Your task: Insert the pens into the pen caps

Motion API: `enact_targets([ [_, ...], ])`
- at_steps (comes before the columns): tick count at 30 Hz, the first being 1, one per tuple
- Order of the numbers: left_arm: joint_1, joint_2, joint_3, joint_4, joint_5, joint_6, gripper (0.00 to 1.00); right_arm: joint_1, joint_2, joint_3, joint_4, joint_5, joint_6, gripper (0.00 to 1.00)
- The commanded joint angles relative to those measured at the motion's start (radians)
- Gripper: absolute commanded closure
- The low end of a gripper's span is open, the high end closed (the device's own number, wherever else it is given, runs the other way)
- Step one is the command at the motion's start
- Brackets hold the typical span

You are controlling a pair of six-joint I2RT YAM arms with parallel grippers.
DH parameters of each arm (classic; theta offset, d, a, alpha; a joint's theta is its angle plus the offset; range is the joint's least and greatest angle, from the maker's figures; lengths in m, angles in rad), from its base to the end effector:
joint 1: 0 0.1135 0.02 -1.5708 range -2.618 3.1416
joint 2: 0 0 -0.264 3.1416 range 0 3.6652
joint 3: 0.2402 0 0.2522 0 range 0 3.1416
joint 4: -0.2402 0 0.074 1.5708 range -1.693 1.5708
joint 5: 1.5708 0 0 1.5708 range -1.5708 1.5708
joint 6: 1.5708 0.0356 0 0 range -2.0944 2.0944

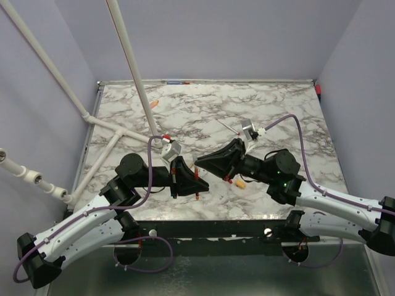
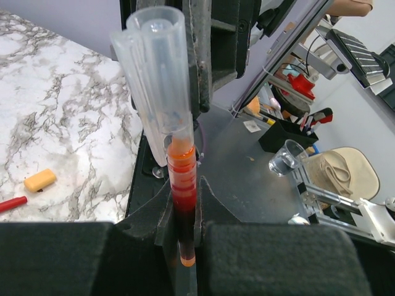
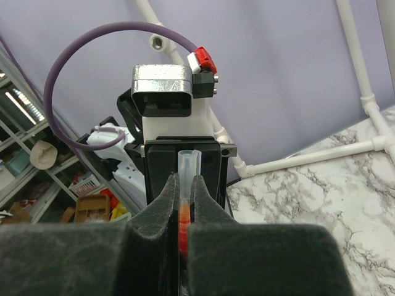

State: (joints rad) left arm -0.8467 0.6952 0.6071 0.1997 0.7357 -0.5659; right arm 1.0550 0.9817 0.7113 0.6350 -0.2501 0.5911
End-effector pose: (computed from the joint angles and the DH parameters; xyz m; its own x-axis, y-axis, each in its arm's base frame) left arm 0.0923 -0.1404 0.3320 -0.4724 -0.0659 -0.8789 0.8813 -0.0519 -0.4697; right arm 0.1042 0.2016 0.3641 -0.3872 0.4118 -0.8249 -0.8925 0.0569 0.4474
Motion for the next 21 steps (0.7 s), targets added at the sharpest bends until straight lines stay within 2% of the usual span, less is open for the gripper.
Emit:
enact_targets([
  [1, -0.001, -0.021, -0.009, 0.036, 0.012, -0.006, 1.00, 0.014, 0.008, -0.021, 0.025, 0.034, -0.026, 0.99],
  [21, -0.001, -0.053, 0.001, 0.040, -0.044, -0.017, 1.00, 0.069, -0.004, -0.039, 0.018, 0.060, -0.068, 0.99],
])
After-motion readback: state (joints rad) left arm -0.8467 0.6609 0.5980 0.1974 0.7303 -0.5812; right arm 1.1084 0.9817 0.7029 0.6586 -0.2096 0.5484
